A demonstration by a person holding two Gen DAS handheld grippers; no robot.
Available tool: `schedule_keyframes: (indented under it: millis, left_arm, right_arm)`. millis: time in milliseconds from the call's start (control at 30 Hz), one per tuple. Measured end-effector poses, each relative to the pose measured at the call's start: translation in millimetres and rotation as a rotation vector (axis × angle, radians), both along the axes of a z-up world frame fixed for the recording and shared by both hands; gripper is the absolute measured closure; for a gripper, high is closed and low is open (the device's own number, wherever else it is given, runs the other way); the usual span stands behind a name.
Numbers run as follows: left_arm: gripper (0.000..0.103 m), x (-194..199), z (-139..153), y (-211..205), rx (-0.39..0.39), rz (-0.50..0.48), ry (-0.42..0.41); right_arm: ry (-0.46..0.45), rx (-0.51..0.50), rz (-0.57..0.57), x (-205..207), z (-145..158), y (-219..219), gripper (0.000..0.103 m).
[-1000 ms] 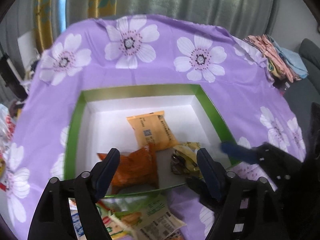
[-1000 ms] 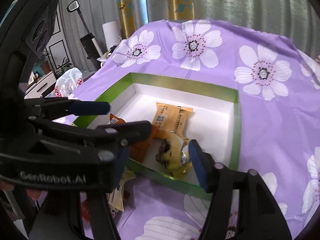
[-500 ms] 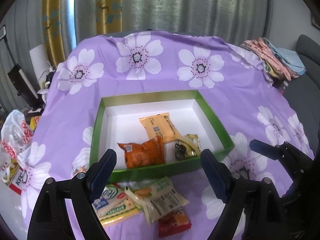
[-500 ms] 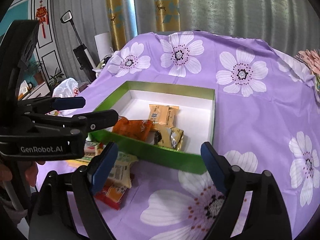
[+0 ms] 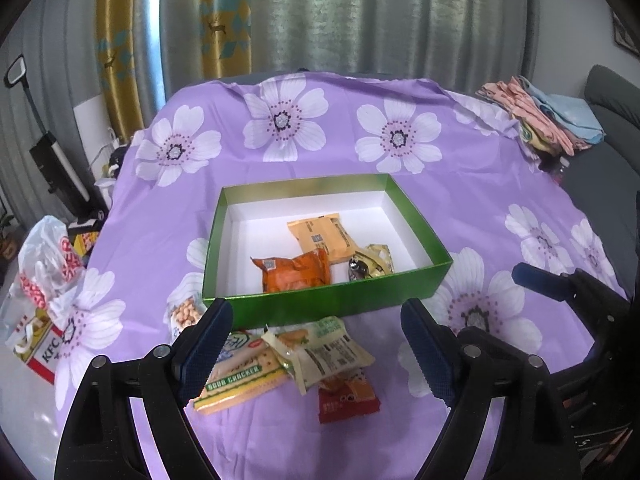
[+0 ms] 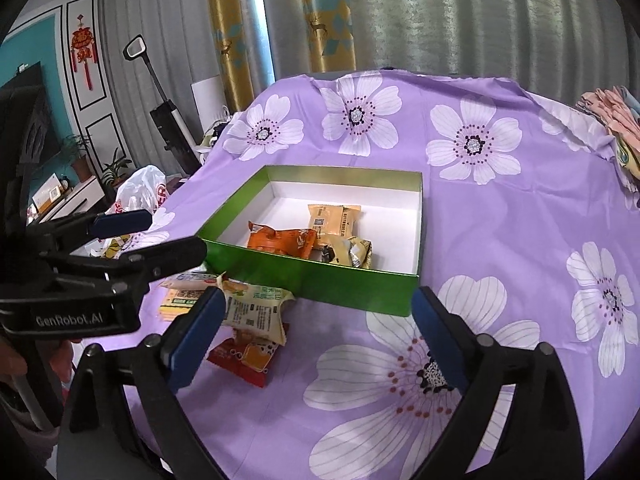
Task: Organize snacks
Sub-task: 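Open the right gripper and withdraw it from the box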
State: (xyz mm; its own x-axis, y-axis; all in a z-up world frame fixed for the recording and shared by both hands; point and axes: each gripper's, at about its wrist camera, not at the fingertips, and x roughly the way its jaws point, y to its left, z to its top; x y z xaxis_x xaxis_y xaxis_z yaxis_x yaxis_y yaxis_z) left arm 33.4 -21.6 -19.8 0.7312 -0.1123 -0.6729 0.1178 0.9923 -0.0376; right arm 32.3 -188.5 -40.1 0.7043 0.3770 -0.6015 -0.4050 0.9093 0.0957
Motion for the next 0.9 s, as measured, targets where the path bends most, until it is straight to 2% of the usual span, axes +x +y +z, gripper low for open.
schedule_keyframes:
  millis: [367, 733, 900]
  left_arm:
    - [0.017, -16.3, -3.4, 9.5, -0.015, 0.011, 0.01]
    - [0.017, -19.9, -45.2, 52.3, -0.086, 0.102, 0.142]
    - [0.017, -23.0, -62.8, 59.2, -0.132, 0.087, 0.192]
  right_arm:
    - [-0.009, -0.013, 0.034, -16.1, 2.1, 8.7, 0.007]
    - [0.076, -0.047, 0.064, -18.2, -25.4, 16.6, 0.007]
    - [0.12, -0.057, 0.092, -18.7, -40.7, 24.3, 0.007]
